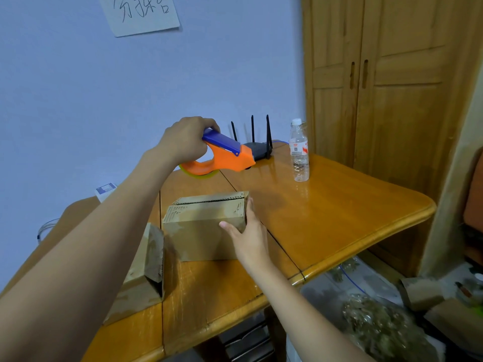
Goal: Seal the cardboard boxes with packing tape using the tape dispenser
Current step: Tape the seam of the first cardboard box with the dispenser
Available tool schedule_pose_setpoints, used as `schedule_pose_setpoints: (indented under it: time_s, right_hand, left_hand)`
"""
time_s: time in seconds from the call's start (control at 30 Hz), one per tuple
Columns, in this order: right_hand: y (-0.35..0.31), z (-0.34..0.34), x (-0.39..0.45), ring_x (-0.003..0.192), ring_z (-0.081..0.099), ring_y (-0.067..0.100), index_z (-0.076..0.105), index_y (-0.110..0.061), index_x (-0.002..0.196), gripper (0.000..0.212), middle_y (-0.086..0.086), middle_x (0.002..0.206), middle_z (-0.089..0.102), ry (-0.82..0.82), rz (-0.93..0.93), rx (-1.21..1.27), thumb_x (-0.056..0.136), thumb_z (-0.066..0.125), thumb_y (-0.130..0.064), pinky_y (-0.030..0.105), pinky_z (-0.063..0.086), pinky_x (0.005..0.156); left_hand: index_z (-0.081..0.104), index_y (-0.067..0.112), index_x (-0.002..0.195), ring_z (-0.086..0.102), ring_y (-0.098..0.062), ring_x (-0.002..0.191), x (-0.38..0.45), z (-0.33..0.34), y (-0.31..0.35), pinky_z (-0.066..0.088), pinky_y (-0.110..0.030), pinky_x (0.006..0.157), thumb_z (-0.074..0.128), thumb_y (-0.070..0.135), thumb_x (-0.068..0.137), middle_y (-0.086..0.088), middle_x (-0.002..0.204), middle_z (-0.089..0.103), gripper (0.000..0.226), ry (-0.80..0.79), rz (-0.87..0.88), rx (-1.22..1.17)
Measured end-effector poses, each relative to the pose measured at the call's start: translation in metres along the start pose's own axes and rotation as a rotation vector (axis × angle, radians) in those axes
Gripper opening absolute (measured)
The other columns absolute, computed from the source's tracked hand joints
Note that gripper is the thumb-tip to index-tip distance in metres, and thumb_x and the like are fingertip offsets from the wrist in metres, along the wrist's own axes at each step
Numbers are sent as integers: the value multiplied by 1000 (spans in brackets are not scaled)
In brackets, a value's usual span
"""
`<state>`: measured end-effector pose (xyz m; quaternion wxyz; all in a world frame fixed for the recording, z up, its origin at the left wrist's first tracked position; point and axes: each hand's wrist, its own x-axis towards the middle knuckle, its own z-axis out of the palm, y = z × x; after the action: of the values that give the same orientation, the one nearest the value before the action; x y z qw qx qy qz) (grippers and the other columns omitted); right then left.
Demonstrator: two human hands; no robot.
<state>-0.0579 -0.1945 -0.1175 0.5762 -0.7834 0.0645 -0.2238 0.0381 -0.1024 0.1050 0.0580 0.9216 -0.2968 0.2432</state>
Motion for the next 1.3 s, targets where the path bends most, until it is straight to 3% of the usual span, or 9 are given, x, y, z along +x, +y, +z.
schedule_pose_setpoints:
  time_s: [0.33, 0.53, 0.7, 0.9, 1.0, 1.2, 1.3]
  right_hand:
    - [1, -3, -4, 140, 45, 19, 9, -20, 161, 92, 2, 150, 51, -7, 22, -58, 93, 67, -41, 27, 39, 109]
    - [5, -5, -14, 142, 42, 22, 13, -18, 161, 81, 5, 158, 41, -2, 0, -135, 98, 58, -42, 28, 39, 109]
    - [6, -7, -17, 129, 55, 22, 18, -18, 160, 76, 8, 146, 55, 25, -2, -179, 99, 57, -41, 22, 47, 94]
    - [3, -8, -22, 120, 62, 18, 26, -17, 158, 77, 6, 151, 49, 65, 3, -117, 95, 63, -41, 21, 49, 96]
    - [2, -10, -25, 136, 50, 22, 23, -13, 159, 85, 7, 148, 54, 59, 32, -105, 92, 65, -47, 28, 43, 107]
    - [-5, -15, -24, 134, 51, 24, 23, -9, 158, 88, 9, 145, 54, -6, 76, -124, 90, 70, -41, 18, 33, 104]
    - [-6, -16, -22, 127, 56, 24, 25, -9, 158, 86, 11, 142, 57, -15, 72, -146, 91, 67, -43, 21, 39, 101]
  left_hand:
    - [60, 26, 125, 53, -26, 98, -2, -1, 0, 44, -36, 71, 49, -8, 75, -4, 119, 64, 62, -9, -3, -2]
    - [60, 25, 125, 48, -21, 95, -4, -4, 2, 40, -35, 71, 48, -8, 75, -4, 120, 64, 61, -5, -5, -2]
    - [60, 23, 126, 50, -22, 97, -6, -5, 4, 41, -35, 71, 50, -9, 77, -5, 121, 64, 60, -3, -2, 0]
    - [61, 23, 126, 55, -28, 102, -8, -7, 3, 42, -35, 70, 50, -8, 75, -4, 120, 64, 60, -6, 8, 6]
    - [61, 24, 125, 55, -27, 101, -10, -7, 3, 42, -35, 70, 50, -8, 75, -4, 120, 64, 61, -8, 0, -3]
    - [60, 24, 125, 48, -21, 94, -13, -9, 4, 40, -34, 69, 49, -8, 75, -3, 119, 64, 61, -13, -3, -6]
    - [60, 24, 126, 50, -22, 95, -13, -10, 1, 41, -34, 70, 50, -8, 74, -3, 120, 64, 61, -17, -10, 3]
